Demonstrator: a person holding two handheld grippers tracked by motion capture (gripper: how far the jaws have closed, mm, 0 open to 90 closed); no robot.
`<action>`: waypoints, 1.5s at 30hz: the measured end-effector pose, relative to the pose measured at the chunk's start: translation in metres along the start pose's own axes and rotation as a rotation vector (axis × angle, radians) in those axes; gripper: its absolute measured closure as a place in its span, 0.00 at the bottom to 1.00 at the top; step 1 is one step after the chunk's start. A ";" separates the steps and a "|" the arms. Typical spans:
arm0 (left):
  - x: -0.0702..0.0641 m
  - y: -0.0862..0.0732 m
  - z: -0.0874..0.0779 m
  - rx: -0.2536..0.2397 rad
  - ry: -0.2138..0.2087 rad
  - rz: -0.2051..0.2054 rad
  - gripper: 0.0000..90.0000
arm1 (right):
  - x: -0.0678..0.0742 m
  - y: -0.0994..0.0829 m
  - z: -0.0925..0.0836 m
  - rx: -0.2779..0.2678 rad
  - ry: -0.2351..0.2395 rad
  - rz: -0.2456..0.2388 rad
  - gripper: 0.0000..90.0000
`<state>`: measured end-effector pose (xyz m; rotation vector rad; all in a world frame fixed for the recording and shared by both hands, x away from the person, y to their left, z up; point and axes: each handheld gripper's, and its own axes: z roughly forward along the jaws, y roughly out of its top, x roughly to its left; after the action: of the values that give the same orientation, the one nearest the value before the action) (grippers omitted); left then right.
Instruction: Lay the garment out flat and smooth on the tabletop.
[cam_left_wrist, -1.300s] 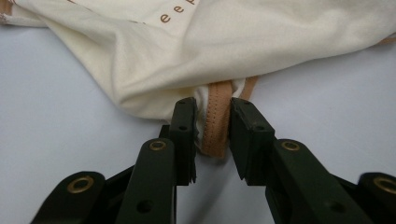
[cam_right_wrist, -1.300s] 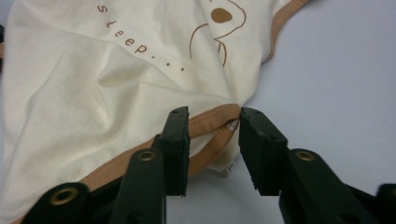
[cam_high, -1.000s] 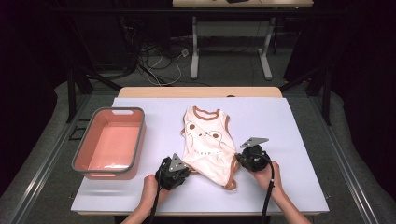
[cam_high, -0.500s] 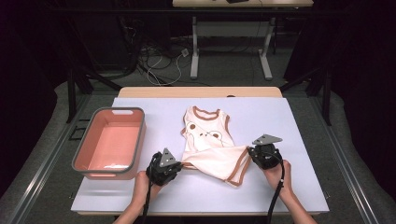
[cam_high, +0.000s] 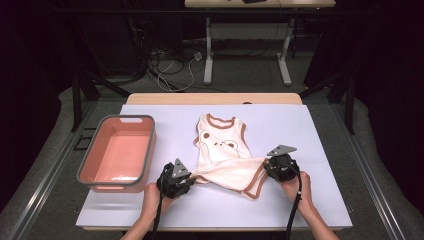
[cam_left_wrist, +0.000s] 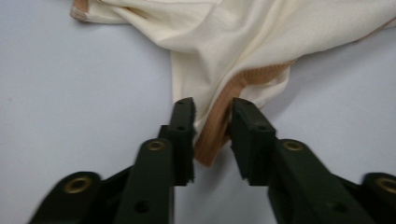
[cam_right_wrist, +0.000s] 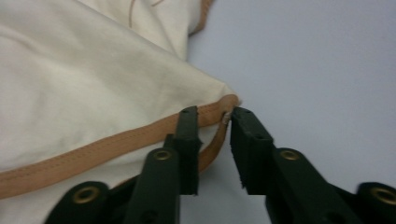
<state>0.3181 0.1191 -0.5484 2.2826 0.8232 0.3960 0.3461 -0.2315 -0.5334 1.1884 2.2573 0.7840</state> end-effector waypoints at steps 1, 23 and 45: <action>-0.001 0.000 0.001 -0.002 -0.003 0.002 0.67 | 0.002 0.001 -0.002 -0.003 0.007 0.000 0.70; -0.004 -0.001 0.003 -0.027 -0.005 0.030 0.90 | 0.079 0.010 -0.021 -0.038 0.329 -0.265 0.63; 0.002 0.011 -0.020 -0.131 0.033 0.021 0.90 | 0.058 0.019 -0.027 -0.054 0.452 -0.118 0.91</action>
<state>0.3153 0.1240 -0.5256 2.1702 0.7676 0.4834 0.3098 -0.1807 -0.5096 0.9099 2.6145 1.1509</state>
